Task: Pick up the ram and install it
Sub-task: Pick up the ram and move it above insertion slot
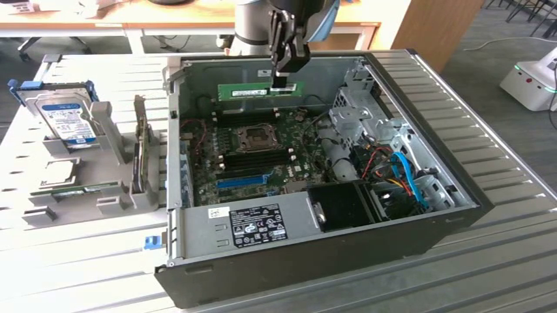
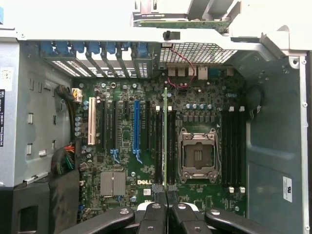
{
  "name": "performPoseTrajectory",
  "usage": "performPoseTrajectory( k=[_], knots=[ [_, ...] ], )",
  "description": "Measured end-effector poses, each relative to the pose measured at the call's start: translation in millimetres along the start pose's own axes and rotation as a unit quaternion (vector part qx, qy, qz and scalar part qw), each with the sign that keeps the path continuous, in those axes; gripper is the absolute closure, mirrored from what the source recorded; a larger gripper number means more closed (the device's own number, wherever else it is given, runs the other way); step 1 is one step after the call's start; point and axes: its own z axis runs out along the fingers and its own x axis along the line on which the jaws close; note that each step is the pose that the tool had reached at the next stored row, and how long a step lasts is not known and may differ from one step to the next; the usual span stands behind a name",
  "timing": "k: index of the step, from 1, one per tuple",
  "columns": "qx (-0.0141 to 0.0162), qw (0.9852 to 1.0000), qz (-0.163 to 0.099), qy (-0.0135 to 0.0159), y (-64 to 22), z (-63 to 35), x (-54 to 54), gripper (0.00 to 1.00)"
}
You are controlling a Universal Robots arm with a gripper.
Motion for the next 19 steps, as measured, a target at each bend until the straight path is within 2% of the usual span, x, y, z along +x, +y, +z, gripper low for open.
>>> performPoseTrajectory(
  k=[11, 19],
  knots=[
    [0.0000, 1.0000, 0.000, 0.0000, -0.8, 13.0, 0.1, 0.88],
    [0.0000, 1.0000, 0.000, -0.0002, -1.1, 18.2, 0.1, 0.88]
  ],
)
